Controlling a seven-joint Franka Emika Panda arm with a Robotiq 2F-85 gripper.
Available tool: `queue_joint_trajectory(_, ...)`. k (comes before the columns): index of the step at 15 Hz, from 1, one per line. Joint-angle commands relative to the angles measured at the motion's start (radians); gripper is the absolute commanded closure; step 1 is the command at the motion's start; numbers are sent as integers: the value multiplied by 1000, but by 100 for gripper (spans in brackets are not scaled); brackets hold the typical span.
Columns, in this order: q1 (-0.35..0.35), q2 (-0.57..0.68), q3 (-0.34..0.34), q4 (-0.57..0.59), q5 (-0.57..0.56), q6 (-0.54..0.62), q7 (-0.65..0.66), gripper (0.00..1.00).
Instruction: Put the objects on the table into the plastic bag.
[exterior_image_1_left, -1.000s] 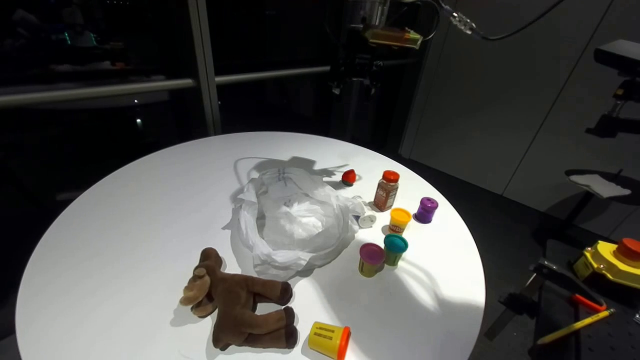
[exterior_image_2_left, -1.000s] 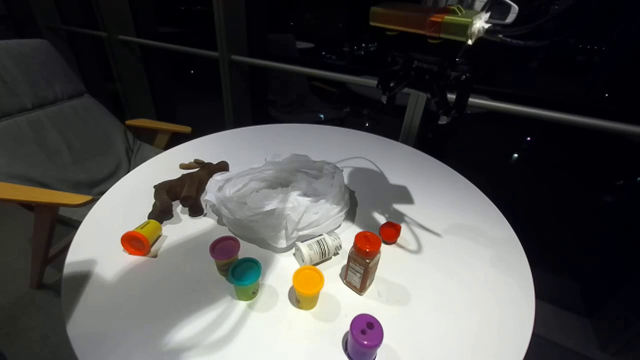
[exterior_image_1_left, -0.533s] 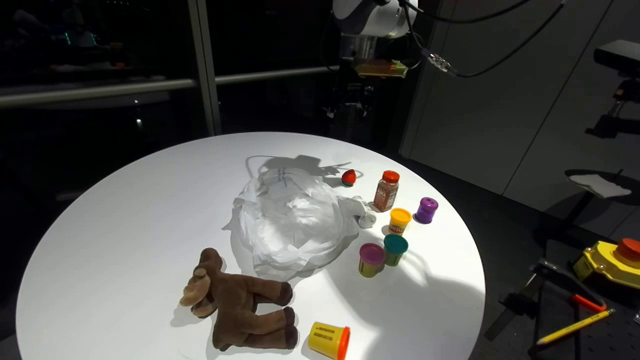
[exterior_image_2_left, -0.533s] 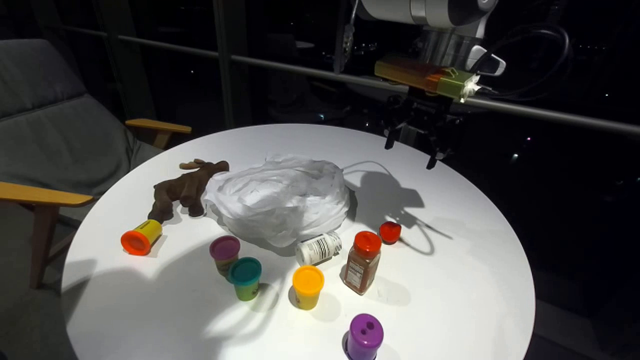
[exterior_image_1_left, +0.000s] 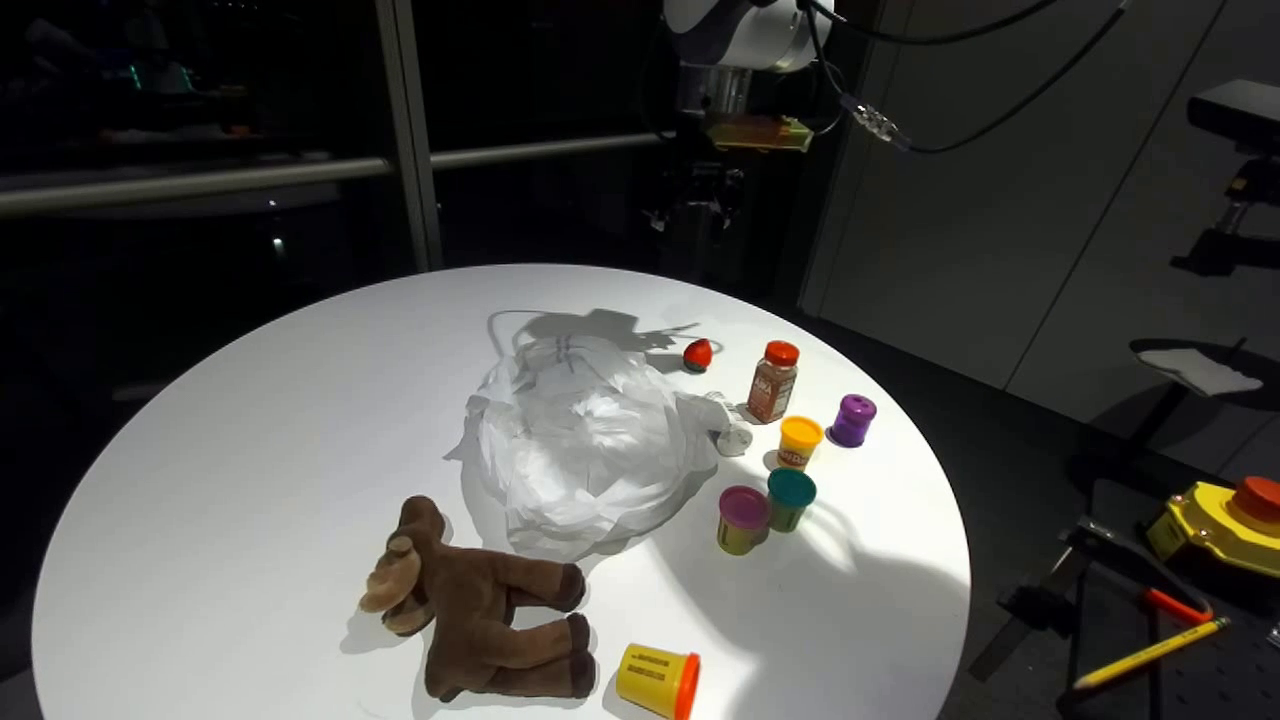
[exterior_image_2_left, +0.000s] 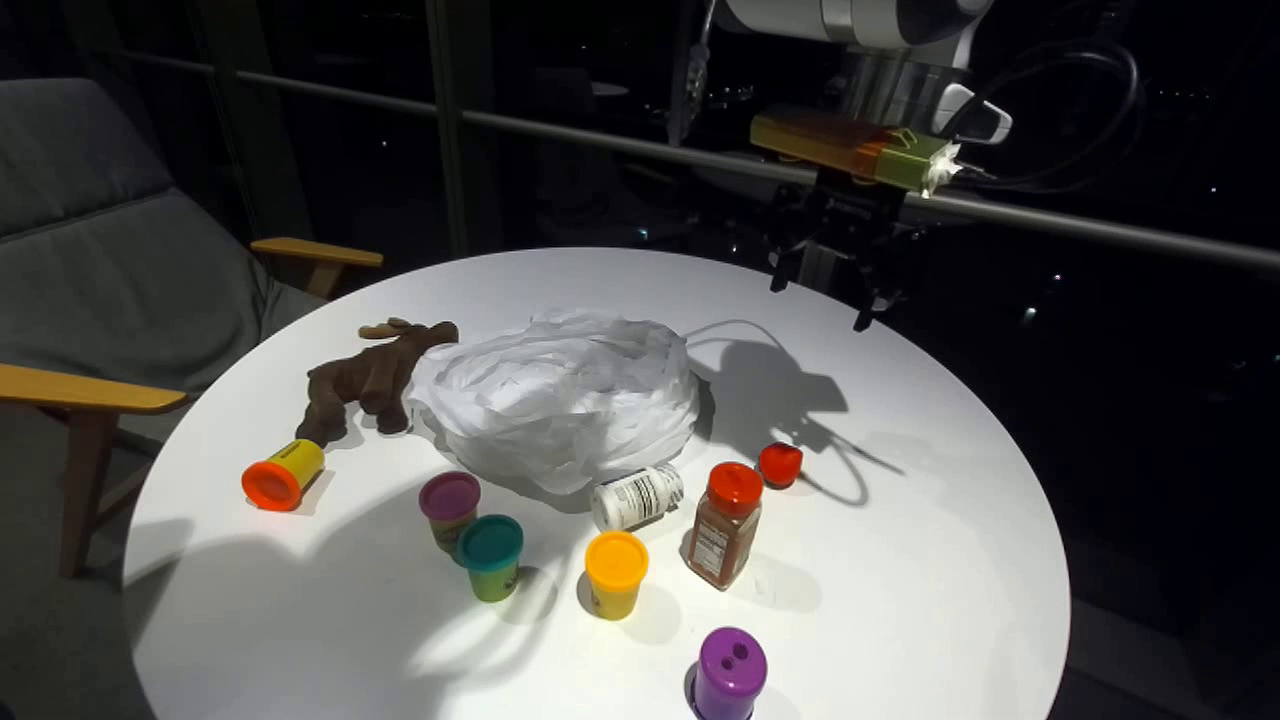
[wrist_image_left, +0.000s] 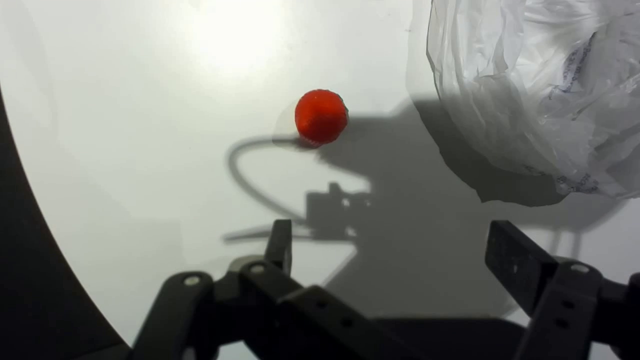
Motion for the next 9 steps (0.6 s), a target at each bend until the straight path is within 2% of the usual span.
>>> queue_joint_trajectory(1,-9,7,16,4,-19,5,6,0)
queue_joint_trajectory(4,0,29,10,-23,-13,48,54,0)
queue_joint_trajectory(9,8,87,7,-40,-20,57,82,0)
